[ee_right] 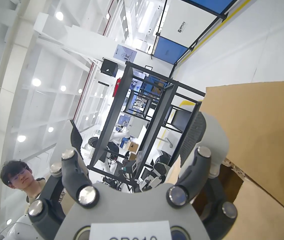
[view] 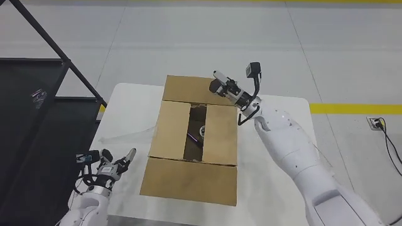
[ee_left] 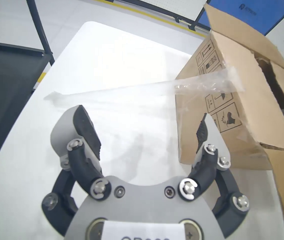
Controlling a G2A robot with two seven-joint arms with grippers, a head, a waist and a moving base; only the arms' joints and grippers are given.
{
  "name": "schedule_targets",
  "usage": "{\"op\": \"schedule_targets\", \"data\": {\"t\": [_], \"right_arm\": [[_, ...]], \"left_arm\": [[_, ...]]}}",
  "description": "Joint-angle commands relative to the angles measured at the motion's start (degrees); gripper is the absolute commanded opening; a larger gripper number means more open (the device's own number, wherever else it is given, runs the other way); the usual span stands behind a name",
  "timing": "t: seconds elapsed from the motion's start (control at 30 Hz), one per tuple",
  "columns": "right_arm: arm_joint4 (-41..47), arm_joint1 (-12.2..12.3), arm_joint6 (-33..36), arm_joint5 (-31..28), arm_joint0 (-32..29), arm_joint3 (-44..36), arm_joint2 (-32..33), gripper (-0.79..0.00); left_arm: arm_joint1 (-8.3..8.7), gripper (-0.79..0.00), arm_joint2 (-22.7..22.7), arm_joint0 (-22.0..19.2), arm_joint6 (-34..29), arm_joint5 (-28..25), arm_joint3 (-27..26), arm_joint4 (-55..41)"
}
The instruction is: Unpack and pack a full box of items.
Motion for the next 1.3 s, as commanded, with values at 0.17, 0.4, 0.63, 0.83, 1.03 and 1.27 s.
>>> {"op": "schedule_targets", "data": {"t": [0.17, 0.4, 0.63, 0.83, 1.03, 1.27], "right_arm": [[-8.63, -0.31, 8.56, 13.64, -0.75, -6.20, -4.26, 0.000], [-11.00, -1.16, 14.36, 20.86, -0.42, -6.71, -6.46, 0.000], [-11.67, -2.70, 16.55, 25.08, 0.52, -4.61, -8.30, 0.000], [-11.81, -4.51, 17.04, 27.08, 1.55, -2.00, -9.86, 0.000], [-10.33, -6.22, 18.54, 26.39, 2.62, 1.27, -10.36, 0.000], [-5.19, -7.43, 22.88, 22.14, 3.18, 4.28, -8.67, 0.000]], "left_arm": [[-0.54, 0.000, 3.48, -4.47, -0.38, -0.23, 4.31, 1.42], [-0.88, 0.000, 5.12, -5.92, -0.38, -0.66, 5.17, 2.27], [-1.13, 0.000, 5.95, -6.22, -0.27, -1.15, 5.14, 2.52], [-1.25, 0.000, 6.19, -6.30, -0.26, -1.70, 5.00, 2.87], [-1.34, 0.000, 6.17, -6.14, -0.27, -2.08, 4.88, 3.07], [-1.39, 0.000, 5.69, -5.50, -0.01, -2.36, 4.33, 3.07]]}}
